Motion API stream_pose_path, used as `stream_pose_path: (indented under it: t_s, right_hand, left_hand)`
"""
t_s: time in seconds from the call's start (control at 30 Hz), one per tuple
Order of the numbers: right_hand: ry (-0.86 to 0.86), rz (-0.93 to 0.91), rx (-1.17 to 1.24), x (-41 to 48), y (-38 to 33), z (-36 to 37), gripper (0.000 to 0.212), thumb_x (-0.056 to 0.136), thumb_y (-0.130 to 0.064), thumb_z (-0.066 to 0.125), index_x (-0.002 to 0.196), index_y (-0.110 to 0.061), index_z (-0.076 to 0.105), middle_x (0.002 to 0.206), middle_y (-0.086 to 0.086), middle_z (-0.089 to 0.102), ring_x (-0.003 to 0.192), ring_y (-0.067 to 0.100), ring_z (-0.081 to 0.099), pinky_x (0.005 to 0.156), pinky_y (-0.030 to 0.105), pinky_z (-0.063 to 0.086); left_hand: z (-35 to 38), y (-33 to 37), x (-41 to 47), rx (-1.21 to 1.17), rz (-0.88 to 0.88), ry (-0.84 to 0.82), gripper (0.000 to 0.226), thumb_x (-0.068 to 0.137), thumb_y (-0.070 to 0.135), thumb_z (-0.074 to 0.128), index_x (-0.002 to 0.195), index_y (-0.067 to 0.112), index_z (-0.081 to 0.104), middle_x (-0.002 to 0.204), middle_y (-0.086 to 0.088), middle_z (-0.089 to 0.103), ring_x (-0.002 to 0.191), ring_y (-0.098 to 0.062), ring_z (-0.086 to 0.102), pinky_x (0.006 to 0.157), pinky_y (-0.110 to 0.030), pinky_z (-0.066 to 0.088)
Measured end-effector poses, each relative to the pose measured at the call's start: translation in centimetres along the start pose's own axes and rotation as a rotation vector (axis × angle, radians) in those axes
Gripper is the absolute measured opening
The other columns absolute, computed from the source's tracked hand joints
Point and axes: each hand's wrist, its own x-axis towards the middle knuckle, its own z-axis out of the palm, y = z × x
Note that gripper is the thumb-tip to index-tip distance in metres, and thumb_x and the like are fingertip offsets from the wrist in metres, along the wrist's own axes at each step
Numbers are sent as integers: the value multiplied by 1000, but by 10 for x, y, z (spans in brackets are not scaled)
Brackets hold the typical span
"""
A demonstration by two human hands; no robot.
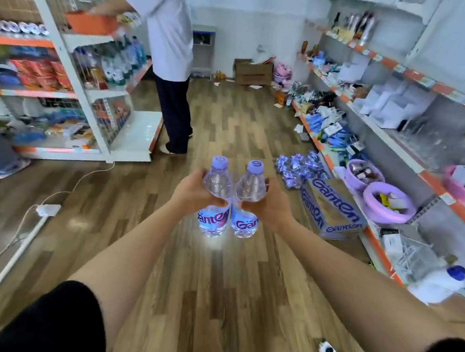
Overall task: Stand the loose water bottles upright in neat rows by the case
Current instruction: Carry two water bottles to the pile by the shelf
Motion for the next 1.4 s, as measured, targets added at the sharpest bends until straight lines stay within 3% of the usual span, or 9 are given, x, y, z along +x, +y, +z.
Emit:
stream_pose_path:
  t_s: [0.3,0.5,0.63,0.73,0.8,0.9,1.03,1.2,1.4]
  right_hand:
    - [160,166,87,163,41,-33,60,62,-28,79,111,-15,47,105,5,68,97,27,66,86,47,53]
    - [230,230,80,280,80,-61,55,68,-30,79,111,-12,48,95,-2,63,90,24,65,78,39,51]
    - [254,298,88,356,104,-80,58,66,-33,79,112,-15,48,99,0,65,91,24,64,79,40,53]
    - [270,369,57,409,117,-90,55,68,-37,76,108,-17,45,93,-3,61,85,22,61,68,31,45]
    - [281,425,50,446,128,-94,56,67,-39,74,108,-18,43,96,-2,61,87,23,62,70,32,46]
    - [309,509,59,500,143,-98,60,66,-39,73,111,-15,42,106,3,62,94,26,62,71,32,46]
    - [408,639,81,568,166,-96,57,68,-33,73,110,-15,39,103,8,62,96,33,63,71,33,47]
    - [500,781,116,639,205,-102,55,70,-35,72,109,-13,39,96,6,62,94,34,64,71,34,49]
    - [648,971,179,700,277,-112,73,70,-39,72,127,-14,34,112,10,65,97,33,65,76,36,53]
  left_hand:
    - [50,48,206,-6,129,-158,66,53,16,85,109,25,52,93,9,61,93,-16,61,84,-29,47]
    - [109,79,339,28,243,-270,75,53,16,85,120,22,53,100,10,59,95,-13,58,82,-23,42]
    - [144,93,423,41,249,-319,78,50,20,87,120,22,54,102,8,61,98,-16,61,85,-29,48]
    - [162,104,482,48,271,-353,77,54,17,86,123,24,52,102,11,59,94,-12,57,77,-20,39]
    - [172,112,525,60,286,-401,79,55,16,86,125,24,51,103,11,58,94,-10,56,76,-17,36]
    - [191,119,594,121,301,-451,84,53,23,87,127,22,50,109,5,61,100,-16,59,80,-22,41]
    - [220,131,682,236,344,-551,98,43,43,83,132,22,46,121,1,62,110,-21,59,90,-30,46]
    - [272,149,774,334,445,-665,81,56,30,86,128,19,48,120,-3,64,108,-25,60,86,-33,47]
    - [365,158,864,426,512,-840,74,54,40,84,117,24,48,112,2,65,101,-24,62,80,-36,52]
